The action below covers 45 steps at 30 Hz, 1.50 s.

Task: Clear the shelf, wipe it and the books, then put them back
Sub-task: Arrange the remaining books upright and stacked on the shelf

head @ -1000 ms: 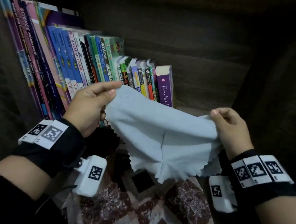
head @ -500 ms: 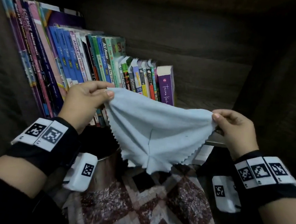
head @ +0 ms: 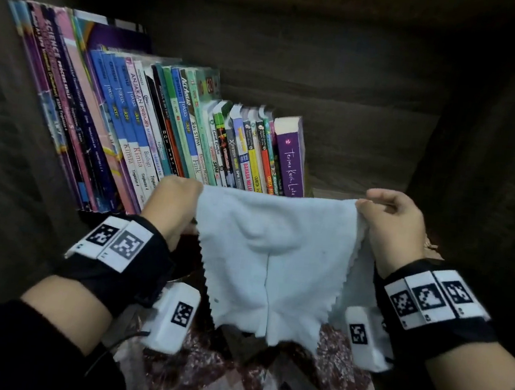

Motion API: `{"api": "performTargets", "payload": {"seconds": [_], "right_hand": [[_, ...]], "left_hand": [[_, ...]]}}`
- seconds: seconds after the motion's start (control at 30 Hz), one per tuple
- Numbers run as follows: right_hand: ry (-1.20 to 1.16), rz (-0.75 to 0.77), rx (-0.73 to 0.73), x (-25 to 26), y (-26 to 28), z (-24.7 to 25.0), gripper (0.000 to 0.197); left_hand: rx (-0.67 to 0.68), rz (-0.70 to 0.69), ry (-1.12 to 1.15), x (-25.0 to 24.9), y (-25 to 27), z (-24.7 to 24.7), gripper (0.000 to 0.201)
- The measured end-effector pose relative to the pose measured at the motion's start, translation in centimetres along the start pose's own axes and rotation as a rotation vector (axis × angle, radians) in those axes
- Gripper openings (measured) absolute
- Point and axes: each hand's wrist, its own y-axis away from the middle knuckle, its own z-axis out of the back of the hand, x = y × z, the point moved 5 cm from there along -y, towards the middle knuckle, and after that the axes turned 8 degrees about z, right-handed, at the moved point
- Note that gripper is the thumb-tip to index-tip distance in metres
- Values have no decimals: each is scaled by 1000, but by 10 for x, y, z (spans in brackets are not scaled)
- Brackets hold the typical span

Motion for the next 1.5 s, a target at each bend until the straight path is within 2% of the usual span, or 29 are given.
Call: {"api": "performTargets", "payload": {"seconds": [0.1,0.23,0.27,0.33,0.4,0.47,0.5,0.57,0.6,0.67,0.7,0.73,0.8,0.87,1.0,1.03,1.1,1.13,1.2,1.23,1.3,1.37,1.4,1.43,1.5], "right_hand": [[-168,15,176,21,25,-31,18],[-387,3,448,42,50,-66,21],[-423,-13,510,46,53,-70,23],[-464,-38,595,51,52,-71,31],[-432,-5,570,51,42,-64,36],[-296,109,461,47,29,-51,42],[-229,140,424,41,21,-46,51],[-107,49,492,26,18,-43,71],[-48,-37,586,19,22,-45,65],[21,-192,834,8,40,-55,33],[-14,-253,908,2,48,-60,28],[-107,-309,922,-4,53,-65,28],[-326,-343,827,-6,53,-72,18],[-468,-311,719,1,47,-72,19],[-473,-199,585,8,39,-68,31],[-454,-197,574,9,40,-67,31],[-467,-195,648,11,46,-71,10],[-471,-194,683,12,49,-73,10],[-467,-199,656,7,48,-73,43],[-470,-194,599,8,45,-71,48],[-487,-195,505,7,39,-66,38],[-535,-247,448,6,34,-64,41],[-571,-283,435,3,31,-62,51],[-601,-320,441,1,29,-60,64],[-577,-332,554,1,30,-56,90]], "left_hand": [[156,3,88,-5,21,-27,21],[385,-155,30,-12,44,-59,13],[429,-177,23,-13,45,-63,15],[469,-203,-7,-14,44,-66,31],[427,-231,-63,-15,40,-63,42],[381,-262,-54,-18,33,-56,43],[385,-272,-29,-19,31,-53,42],[419,-291,33,-23,30,-50,41],[426,-299,77,-25,31,-48,40],[410,-311,163,-27,28,-43,38],[398,-313,192,-27,26,-41,36],[391,-315,208,-27,24,-40,33],[374,-322,212,-28,23,-39,25],[341,-344,180,-28,22,-38,20],[240,-397,58,-21,24,-42,25],[222,-421,22,-19,25,-43,25],[217,-420,-45,-13,27,-47,23],[212,-391,-54,-11,28,-49,22],[213,-304,26,-12,30,-48,20],[254,-234,116,-13,30,-48,26],[425,-118,258,-15,33,-49,59],[632,-53,198,-12,39,-53,90],[726,-24,132,-8,42,-57,96],[782,-9,59,-3,43,-59,93],[736,-23,-62,3,39,-60,67]]}}
